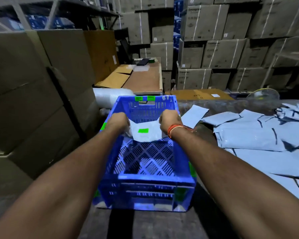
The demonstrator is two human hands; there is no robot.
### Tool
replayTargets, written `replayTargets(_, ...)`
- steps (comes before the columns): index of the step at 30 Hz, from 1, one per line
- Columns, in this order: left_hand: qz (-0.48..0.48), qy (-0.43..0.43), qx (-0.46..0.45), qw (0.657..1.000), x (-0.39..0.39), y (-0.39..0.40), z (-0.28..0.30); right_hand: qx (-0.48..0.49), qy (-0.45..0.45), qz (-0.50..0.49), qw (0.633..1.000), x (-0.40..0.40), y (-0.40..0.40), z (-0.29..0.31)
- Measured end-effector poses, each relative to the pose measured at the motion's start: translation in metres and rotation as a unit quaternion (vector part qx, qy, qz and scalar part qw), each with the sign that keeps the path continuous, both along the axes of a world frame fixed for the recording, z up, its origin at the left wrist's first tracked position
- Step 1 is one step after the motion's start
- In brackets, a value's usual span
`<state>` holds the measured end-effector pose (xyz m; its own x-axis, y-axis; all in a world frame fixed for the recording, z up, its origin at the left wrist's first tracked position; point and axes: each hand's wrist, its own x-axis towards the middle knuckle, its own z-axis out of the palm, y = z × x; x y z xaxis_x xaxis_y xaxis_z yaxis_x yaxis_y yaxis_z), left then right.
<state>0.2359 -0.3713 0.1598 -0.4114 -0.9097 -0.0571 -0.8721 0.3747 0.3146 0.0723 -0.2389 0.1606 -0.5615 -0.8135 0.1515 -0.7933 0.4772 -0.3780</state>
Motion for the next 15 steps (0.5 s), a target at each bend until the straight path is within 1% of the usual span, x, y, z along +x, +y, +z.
replayTargets(3,0.000,-0.015,0.016,1.000,-0.012,-0.034,-0.036,0.033,-0.026,-0.071,0.997,0.011,-0.025,-0.020)
replayTargets(7,0.015,-0.014,0.040,0.999,-0.022,-0.046,-0.071,0.044,-0.080,-0.160,0.983,0.009,-0.047,-0.050)
replayTargets(10,0.030,-0.021,0.067,0.997,-0.030,-0.052,-0.093,0.059,-0.093,-0.194,0.975,0.005,-0.059,-0.069)
replayTargets(15,0.034,-0.049,0.101,0.993,-0.032,-0.060,-0.131,0.092,-0.096,-0.210,0.969,-0.003,-0.066,-0.092)
